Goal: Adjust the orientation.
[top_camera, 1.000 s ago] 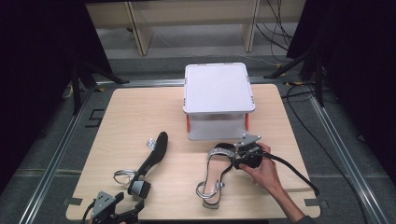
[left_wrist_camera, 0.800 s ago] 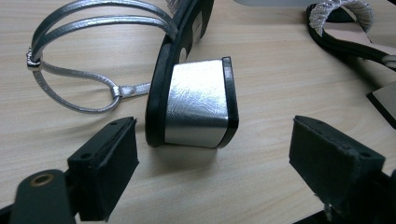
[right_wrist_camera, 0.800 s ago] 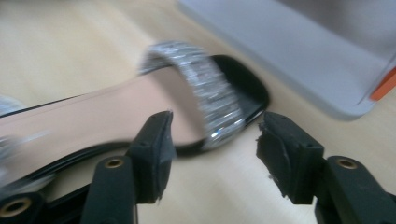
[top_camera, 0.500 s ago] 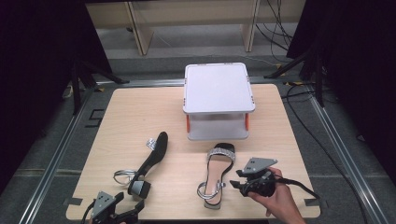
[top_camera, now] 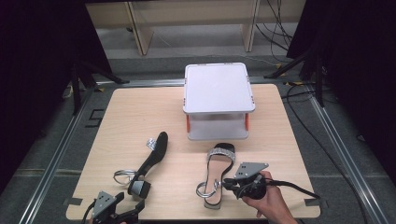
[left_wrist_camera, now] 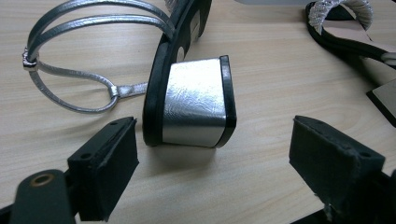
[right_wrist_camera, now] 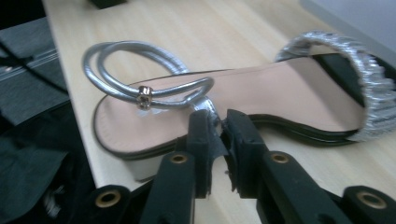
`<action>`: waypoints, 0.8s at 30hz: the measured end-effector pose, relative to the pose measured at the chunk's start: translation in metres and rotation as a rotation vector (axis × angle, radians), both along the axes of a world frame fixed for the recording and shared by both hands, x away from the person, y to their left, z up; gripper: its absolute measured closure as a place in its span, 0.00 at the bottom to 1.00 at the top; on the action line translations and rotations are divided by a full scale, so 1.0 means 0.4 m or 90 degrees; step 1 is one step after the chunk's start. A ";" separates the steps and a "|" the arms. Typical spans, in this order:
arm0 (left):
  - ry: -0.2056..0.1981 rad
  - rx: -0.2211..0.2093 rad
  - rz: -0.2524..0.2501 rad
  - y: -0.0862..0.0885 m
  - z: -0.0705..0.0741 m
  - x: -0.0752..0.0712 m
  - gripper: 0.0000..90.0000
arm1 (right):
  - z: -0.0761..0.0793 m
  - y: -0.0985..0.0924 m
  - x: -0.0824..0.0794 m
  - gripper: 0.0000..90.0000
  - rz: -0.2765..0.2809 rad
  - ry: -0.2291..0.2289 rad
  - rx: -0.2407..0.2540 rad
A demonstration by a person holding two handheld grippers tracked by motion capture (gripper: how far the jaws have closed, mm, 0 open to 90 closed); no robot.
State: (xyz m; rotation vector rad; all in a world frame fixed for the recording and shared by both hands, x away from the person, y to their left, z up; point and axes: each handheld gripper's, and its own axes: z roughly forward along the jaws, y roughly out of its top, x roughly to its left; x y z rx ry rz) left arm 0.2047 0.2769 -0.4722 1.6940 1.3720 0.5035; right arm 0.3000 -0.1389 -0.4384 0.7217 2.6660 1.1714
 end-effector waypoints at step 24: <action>0.005 0.006 -0.001 0.004 0.003 -0.002 0.17 | 0.000 -0.072 0.028 0.94 -0.021 -0.028 -0.107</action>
